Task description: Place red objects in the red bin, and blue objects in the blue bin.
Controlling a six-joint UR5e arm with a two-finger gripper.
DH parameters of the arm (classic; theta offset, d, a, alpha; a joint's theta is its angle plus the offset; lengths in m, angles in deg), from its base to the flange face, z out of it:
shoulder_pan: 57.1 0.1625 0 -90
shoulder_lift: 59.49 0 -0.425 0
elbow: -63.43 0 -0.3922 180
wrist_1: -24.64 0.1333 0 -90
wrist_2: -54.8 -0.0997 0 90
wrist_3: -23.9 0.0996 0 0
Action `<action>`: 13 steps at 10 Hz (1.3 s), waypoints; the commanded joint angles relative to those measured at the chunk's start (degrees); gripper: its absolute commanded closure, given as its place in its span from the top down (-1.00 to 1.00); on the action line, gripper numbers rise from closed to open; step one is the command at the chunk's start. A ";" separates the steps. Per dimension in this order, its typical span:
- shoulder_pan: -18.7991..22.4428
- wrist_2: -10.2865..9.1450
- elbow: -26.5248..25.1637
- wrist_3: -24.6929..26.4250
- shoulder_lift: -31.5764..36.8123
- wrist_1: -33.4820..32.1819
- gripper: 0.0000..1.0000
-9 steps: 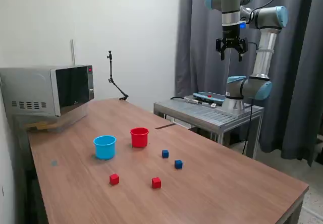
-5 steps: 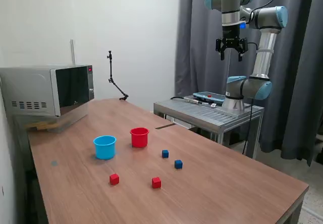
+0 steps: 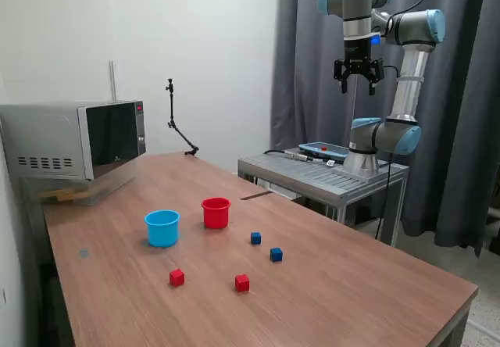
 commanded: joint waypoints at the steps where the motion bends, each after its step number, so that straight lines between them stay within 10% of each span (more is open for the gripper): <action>1: -0.09 0.00 0.26 0.00 0.00 -0.09 1.00; 13: -6.51 0.70 15.37 -0.26 -11.50 -15.46 1.00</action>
